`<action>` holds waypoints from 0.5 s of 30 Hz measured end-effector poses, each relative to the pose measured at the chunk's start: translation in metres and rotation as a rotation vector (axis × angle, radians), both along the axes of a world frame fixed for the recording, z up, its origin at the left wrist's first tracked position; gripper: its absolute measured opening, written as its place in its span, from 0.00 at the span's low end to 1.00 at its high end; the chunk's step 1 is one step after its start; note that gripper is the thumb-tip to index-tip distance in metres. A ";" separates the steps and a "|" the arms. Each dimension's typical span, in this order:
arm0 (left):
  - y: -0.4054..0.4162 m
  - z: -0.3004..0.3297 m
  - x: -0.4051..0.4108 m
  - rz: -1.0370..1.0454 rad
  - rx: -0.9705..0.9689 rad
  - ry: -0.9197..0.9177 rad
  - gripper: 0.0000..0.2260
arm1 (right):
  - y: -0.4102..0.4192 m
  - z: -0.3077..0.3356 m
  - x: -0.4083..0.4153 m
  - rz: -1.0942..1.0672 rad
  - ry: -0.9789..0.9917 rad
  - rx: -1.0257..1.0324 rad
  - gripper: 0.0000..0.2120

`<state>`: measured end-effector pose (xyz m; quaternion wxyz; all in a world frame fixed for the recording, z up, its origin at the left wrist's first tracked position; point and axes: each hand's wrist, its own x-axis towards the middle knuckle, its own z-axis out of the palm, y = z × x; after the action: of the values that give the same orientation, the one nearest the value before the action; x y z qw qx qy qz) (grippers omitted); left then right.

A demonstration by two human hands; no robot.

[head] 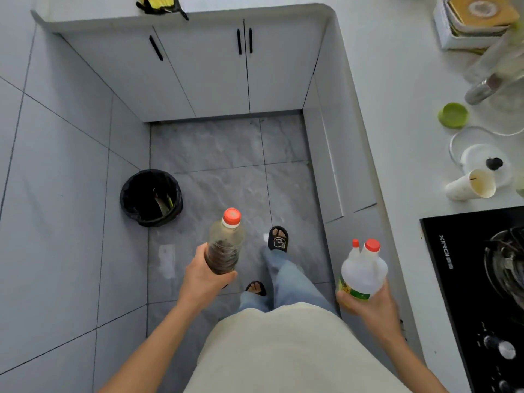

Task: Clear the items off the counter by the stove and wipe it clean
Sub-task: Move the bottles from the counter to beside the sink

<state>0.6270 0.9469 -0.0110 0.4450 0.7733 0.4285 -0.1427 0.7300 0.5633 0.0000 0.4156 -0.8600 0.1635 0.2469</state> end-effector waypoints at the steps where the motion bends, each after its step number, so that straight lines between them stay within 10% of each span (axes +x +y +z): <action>1: 0.006 0.001 0.019 -0.006 0.003 -0.010 0.32 | 0.005 -0.001 0.013 -0.001 0.006 -0.004 0.40; 15: 0.088 0.007 0.144 0.058 0.046 0.100 0.31 | 0.127 0.003 0.246 0.103 -0.043 0.084 0.37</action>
<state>0.7706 1.0344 -0.0041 0.4090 0.7625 0.4756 -0.1583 0.9757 0.6901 0.0030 0.4416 -0.8541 0.0996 0.2562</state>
